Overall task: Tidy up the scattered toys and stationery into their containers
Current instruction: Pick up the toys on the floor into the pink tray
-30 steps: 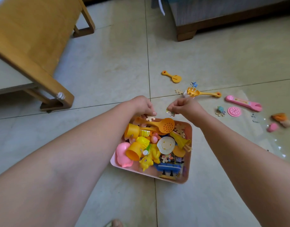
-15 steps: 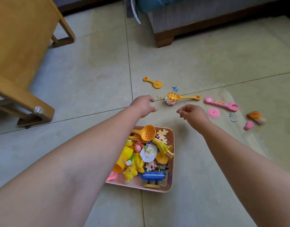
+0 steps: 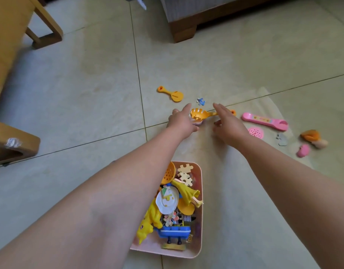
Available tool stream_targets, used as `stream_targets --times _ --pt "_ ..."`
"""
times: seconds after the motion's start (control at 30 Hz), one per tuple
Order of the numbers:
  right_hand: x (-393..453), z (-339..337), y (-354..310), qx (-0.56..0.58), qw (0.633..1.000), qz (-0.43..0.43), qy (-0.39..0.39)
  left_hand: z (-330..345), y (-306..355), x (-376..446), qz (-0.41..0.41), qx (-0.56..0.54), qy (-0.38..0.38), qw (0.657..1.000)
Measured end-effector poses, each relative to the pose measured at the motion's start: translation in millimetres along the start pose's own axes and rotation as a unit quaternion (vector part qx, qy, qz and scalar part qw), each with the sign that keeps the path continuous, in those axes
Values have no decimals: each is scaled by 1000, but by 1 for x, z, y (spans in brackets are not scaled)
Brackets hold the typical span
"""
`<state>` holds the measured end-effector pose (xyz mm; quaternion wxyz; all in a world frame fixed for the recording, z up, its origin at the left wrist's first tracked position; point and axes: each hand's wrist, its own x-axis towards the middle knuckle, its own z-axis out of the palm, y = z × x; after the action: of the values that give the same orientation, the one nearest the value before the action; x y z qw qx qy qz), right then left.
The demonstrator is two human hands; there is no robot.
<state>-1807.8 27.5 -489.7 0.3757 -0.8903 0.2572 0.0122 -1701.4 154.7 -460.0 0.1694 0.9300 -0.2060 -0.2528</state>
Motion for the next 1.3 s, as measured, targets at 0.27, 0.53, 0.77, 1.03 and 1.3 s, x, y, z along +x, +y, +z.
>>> stream_targets --times 0.27,0.53,0.77,1.03,1.3 --pt "11 16 2 -13 993 69 93 12 3 21 -8 2 -4 1000" --pt "4 10 0 -11 989 80 125 20 7 19 23 60 22 998" --pt "-8 10 -21 -26 989 91 113 -6 -5 4 6 69 36 997" --pt "-30 12 -85 30 999 4 -23 -55 -56 -55 -70 86 74 991" --pt "-70 37 -139 -23 971 -101 -214 -103 -99 -134 -138 163 28 977"
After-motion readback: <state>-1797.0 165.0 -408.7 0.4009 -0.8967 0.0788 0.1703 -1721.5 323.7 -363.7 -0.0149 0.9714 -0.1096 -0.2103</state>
